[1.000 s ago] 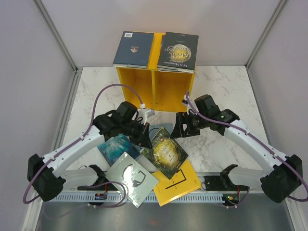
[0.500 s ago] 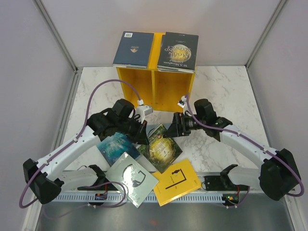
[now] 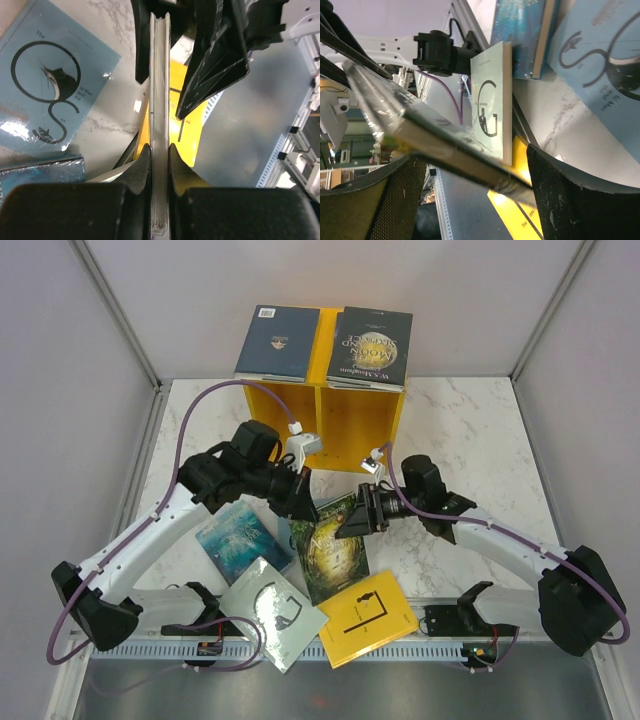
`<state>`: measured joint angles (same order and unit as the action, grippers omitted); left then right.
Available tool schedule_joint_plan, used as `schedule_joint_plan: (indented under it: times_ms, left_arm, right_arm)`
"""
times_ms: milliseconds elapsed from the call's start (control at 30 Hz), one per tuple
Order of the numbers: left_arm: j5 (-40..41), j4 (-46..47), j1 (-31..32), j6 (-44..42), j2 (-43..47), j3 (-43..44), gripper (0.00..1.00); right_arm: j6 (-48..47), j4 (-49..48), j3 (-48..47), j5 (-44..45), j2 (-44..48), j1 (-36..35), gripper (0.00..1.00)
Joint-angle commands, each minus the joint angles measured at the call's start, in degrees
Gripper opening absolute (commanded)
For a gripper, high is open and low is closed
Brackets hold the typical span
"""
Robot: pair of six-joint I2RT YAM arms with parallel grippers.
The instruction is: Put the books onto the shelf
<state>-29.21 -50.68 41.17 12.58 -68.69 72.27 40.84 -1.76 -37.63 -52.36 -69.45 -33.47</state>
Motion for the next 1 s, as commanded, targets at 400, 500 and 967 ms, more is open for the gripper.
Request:
schedule_joint_plan:
  times_ms: [400, 500, 967]
  left_arm:
    - [-23.5, 7.5, -15.1, 5.8, -2.4, 12.4, 0.02]
    - [-23.3, 7.4, -15.6, 6.8, -2.8, 12.6, 0.02]
    - [-18.1, 6.8, -24.6, 11.2, 1.0, 11.4, 0.93]
  right_arm:
    - [4.7, -3.5, -1.6, -3.5, 5.8, -1.7, 0.0]
    - [7.7, -3.0, -5.4, -3.0, 7.7, -1.6, 0.0]
    - [16.6, -2.4, -22.3, 2.1, 7.1, -1.0, 0.0]
